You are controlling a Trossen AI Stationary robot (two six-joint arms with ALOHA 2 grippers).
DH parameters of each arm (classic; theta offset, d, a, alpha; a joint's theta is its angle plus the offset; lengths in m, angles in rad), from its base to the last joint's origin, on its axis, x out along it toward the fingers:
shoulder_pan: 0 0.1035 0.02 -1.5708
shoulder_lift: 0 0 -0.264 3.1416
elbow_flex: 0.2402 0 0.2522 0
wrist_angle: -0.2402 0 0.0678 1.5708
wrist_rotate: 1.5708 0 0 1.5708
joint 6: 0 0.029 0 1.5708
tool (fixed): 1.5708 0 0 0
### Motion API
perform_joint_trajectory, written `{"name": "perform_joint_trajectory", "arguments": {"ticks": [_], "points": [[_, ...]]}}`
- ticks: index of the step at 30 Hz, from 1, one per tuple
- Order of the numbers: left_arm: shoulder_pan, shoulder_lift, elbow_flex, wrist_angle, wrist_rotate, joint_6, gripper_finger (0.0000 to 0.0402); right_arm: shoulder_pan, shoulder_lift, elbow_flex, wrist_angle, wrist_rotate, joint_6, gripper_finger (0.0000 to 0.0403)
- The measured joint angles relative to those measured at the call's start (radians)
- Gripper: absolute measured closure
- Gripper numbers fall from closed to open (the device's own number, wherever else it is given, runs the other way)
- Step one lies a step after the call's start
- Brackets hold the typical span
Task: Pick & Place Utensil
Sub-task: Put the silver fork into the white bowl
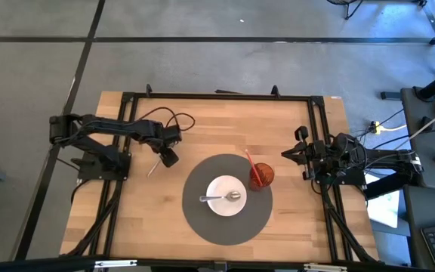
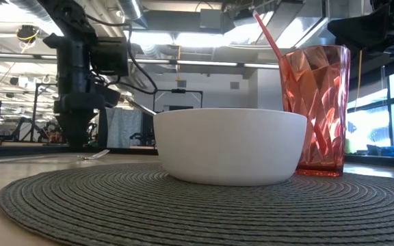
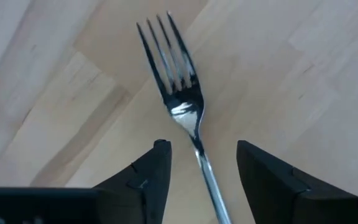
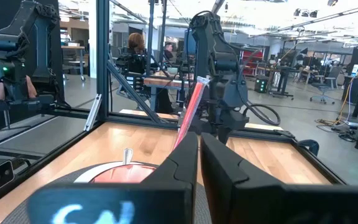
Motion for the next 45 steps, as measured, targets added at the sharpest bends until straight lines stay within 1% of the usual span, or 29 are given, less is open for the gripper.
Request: {"name": "perform_joint_trajectory", "arguments": {"ticks": [4, 11, 15, 18, 23, 24, 28, 32, 34, 36, 38, 41, 45], "points": [[0.012, 0.035, 0.000, 0.004, 0.002, 0.014, 0.0233, 0.000, 0.000, 0.000, 0.000, 0.000, 0.000, 0.0382], [0.011, 0.144, 0.008, 0.003, 0.014, 0.024, 0.0233, 0.000, 0.000, 0.000, -0.002, 0.000, -0.004, 0.0382], [0.024, 0.162, 0.011, 0.007, 0.026, 0.024, 0.0243, 0.000, 0.000, 0.000, -0.003, 0.000, -0.004, 0.0382], [0.030, 0.160, 0.010, 0.014, 0.046, 0.021, 0.0277, 0.000, 0.000, 0.000, -0.003, 0.000, -0.004, 0.0382], [0.027, 0.153, 0.006, 0.029, 0.062, 0.014, 0.0374, 0.000, 0.000, 0.000, -0.006, 0.000, -0.004, 0.0382], [0.025, 0.153, 0.006, 0.029, 0.061, 0.006, 0.0385, 0.000, 0.000, 0.000, -0.006, 0.000, -0.004, 0.0382], [0.020, 0.153, 0.006, 0.029, 0.053, -0.024, 0.0390, 0.000, 0.000, 0.000, -0.006, 0.000, -0.004, 0.0382], [-0.019, 0.153, 0.034, 0.013, 0.002, -0.023, 0.0393, 0.000, 0.000, 0.000, -0.006, 0.000, -0.004, 0.0382], [-0.046, 0.158, 0.062, 0.001, -0.040, -0.013, 0.0394, 0.000, 0.000, 0.000, -0.006, 0.000, -0.005, 0.0382], [-0.070, 0.159, 0.103, 0.005, -0.103, -0.008, 0.0395, 0.000, 0.000, 0.000, -0.006, 0.001, -0.005, 0.0382], [-0.092, 0.153, 0.139, -0.006, -0.140, -0.008, 0.0396, 0.000, 0.000, 0.000, -0.005, 0.000, -0.005, 0.0382], [-0.124, 0.157, 0.173, -0.036, -0.137, -0.007, 0.0396, 0.000, 0.000, 0.000, -0.006, 0.000, -0.005, 0.0382], [-0.167, 0.153, 0.230, -0.029, -0.158, -0.003, 0.0397, 0.000, 0.000, 0.000, -0.006, 0.000, -0.005, 0.0382]]}}
